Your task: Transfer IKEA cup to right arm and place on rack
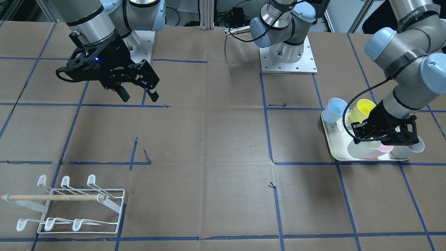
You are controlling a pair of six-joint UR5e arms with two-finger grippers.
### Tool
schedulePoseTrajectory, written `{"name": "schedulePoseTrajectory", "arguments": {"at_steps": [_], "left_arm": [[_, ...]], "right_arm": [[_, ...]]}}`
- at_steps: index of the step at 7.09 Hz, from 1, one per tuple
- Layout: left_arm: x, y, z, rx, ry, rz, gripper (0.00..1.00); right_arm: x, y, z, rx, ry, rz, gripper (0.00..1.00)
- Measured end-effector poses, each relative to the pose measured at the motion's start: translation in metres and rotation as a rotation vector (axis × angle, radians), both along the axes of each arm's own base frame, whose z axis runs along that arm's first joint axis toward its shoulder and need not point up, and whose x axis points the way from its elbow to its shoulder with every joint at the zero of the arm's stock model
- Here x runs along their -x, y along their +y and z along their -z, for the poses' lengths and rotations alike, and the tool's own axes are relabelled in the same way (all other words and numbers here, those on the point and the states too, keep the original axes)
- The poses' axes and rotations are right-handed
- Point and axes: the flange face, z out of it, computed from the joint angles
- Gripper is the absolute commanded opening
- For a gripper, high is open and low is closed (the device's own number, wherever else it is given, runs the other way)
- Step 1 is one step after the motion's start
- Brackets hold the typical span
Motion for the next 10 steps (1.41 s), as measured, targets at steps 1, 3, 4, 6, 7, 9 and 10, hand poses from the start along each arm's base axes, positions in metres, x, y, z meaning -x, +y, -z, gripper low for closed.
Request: {"name": "schedulePoseTrajectory", "arguments": {"at_steps": [1, 3, 4, 6, 7, 9, 10], "left_arm": [[0.021, -0.01, -0.033, 0.022, -0.006, 0.002, 0.0], [0.067, -0.034, -0.092, 0.059, -0.012, 0.012, 0.0], [0.081, -0.041, -0.107, 0.075, -0.011, 0.021, 0.0], [0.102, -0.051, -0.124, 0.183, 0.074, 0.06, 0.0], [0.111, -0.058, -0.129, 0.291, 0.152, 0.087, 0.0], [0.133, -0.064, -0.119, 0.507, 0.332, 0.16, 0.0], [0.146, -0.058, -0.106, 0.615, 0.422, 0.211, 0.0]], "right_arm": [[0.0, 0.0, 0.003, -0.031, -0.049, 0.151, 1.0], [-0.002, -0.005, 0.002, 0.041, -0.15, 0.352, 1.0], [-0.005, -0.002, 0.011, 0.111, -0.212, 0.362, 1.0], [-0.012, 0.017, 0.04, 0.172, -0.344, 0.384, 1.0], [-0.014, 0.026, 0.049, 0.198, -0.385, 0.383, 1.0], [-0.021, 0.039, 0.054, 0.23, -0.469, 0.341, 1.0], [-0.022, 0.041, 0.056, 0.221, -0.494, 0.349, 1.0]]}}
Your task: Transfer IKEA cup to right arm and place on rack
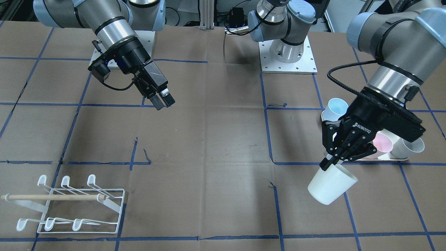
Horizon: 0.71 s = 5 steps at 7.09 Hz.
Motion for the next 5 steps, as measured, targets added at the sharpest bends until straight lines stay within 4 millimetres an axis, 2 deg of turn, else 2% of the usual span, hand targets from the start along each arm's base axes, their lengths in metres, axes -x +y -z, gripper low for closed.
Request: {"name": "schedulePoseTrajectory", "arguments": {"at_steps": [3, 5], "left_arm": [[0.038, 0.031, 0.055, 0.27, 0.18, 0.186, 0.0], [0.085, 0.05, 0.11, 0.424, 0.235, 0.279, 0.03]], "right_arm": [[-0.001, 0.002, 0.001, -0.03, -0.041, 0.028, 1.0], [-0.001, 0.001, 0.001, -0.033, -0.046, 0.027, 1.0]]}}
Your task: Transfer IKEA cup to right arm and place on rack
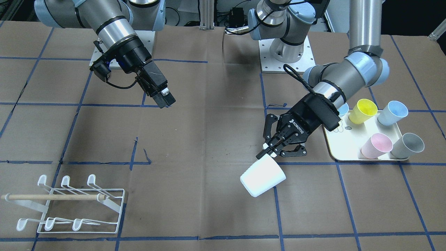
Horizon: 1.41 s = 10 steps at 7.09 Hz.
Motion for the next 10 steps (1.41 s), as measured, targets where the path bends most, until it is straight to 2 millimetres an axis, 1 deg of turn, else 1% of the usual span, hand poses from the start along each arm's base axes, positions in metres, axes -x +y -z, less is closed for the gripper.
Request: {"name": "schedulePoseTrajectory", "arguments": {"at_steps": [1, 2, 3, 5, 6, 8, 10], "left_arm": [[0.022, 0.011, 0.022, 0.061, 0.06, 0.006, 0.04], [0.036, 0.022, 0.041, 0.099, 0.112, 0.011, 0.05], [0.045, 0.03, 0.05, 0.113, 0.14, 0.028, 0.06], [0.064, 0.048, 0.049, 0.113, 0.166, 0.092, 0.06], [0.071, 0.057, 0.043, 0.101, 0.172, 0.11, 0.06], [0.076, 0.066, 0.026, 0.059, 0.176, 0.116, 0.06], [0.078, 0.072, 0.023, 0.039, 0.177, 0.116, 0.06]], "right_arm": [[0.001, 0.0, 0.0, 0.001, -0.001, 0.001, 1.0], [0.001, -0.001, 0.0, 0.002, -0.001, 0.002, 1.0], [0.001, -0.001, -0.001, 0.003, 0.0, 0.002, 1.0], [0.002, -0.001, -0.003, 0.01, 0.011, 0.008, 1.0], [0.002, -0.001, -0.006, 0.02, 0.016, 0.009, 1.0], [0.004, -0.01, -0.007, 0.02, 0.043, 0.034, 1.0], [0.005, -0.022, 0.0, 0.0, 0.063, 0.054, 1.0]]}}
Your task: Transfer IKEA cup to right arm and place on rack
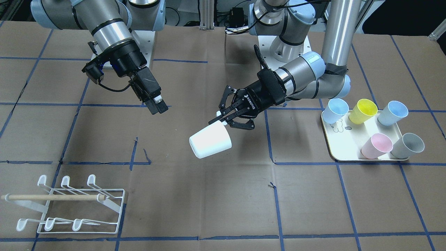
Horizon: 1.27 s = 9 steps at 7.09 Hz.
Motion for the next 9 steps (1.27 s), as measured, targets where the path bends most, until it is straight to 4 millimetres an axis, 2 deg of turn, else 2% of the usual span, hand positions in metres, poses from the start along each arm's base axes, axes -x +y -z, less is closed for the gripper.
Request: {"name": "schedulePoseTrajectory", "arguments": {"at_steps": [2, 4, 7, 9], "left_arm": [[0.006, 0.003, 0.0, -0.004, -0.001, 0.009, 0.06], [0.012, 0.006, 0.001, -0.007, -0.004, 0.014, 0.06], [0.013, 0.006, 0.001, -0.006, -0.005, 0.015, 0.06], [0.013, 0.006, 0.001, -0.005, -0.005, 0.014, 0.06]], "right_arm": [[-0.013, -0.011, 0.007, -0.032, -0.025, -0.016, 1.0], [-0.029, -0.019, 0.001, -0.08, -0.1, 0.022, 0.99], [-0.057, -0.039, 0.005, -0.114, -0.12, 0.016, 0.99], [-0.064, -0.047, 0.008, -0.147, -0.148, 0.038, 0.99]]}}
